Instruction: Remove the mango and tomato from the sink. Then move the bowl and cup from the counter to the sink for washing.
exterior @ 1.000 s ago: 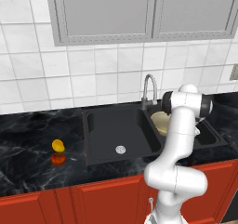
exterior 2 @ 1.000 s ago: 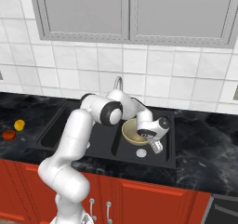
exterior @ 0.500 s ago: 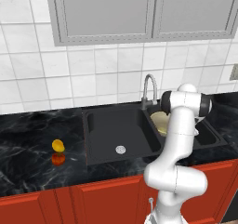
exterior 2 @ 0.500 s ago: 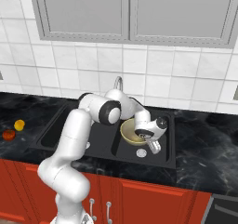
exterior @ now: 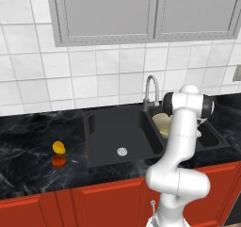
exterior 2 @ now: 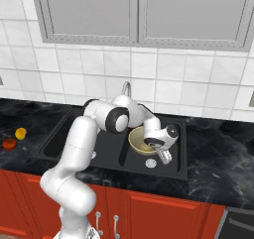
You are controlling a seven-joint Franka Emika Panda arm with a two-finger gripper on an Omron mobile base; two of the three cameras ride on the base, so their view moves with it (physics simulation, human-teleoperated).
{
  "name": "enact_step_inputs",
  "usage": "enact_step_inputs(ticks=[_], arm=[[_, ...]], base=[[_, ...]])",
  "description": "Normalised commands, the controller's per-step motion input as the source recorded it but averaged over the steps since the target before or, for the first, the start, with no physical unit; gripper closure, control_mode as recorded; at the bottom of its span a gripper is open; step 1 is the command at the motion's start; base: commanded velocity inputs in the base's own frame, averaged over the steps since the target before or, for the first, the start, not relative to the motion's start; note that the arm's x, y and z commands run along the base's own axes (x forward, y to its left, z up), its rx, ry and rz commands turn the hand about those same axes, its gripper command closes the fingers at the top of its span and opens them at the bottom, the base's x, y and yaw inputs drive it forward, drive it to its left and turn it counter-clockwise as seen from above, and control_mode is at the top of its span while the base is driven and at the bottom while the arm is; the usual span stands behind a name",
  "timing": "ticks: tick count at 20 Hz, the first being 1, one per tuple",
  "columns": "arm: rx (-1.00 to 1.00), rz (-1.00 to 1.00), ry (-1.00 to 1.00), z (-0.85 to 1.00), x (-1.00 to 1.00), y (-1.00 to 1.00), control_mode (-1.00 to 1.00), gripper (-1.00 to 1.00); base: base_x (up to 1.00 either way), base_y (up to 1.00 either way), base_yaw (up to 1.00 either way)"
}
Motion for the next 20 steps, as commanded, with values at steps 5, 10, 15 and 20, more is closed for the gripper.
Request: enact_step_inputs(ticks=[5, 10, 15, 20], arm=[[0.00, 0.00, 0.04, 0.05, 0.00, 0.00, -1.00, -1.00], [0.00, 0.00, 0.03, 0.23, -0.07, 0.00, -1.00, -1.00], [0.00, 0.00, 0.01, 0.35, -0.06, 0.00, -1.00, -1.00], [0.00, -0.03, 0.00, 0.41, -0.12, -0.01, -1.00, -1.00]], base=[[0.00, 0.00, 0.00], [0.00, 0.00, 0.00], [0.00, 0.00, 0.00], [0.00, 0.00, 0.00]])
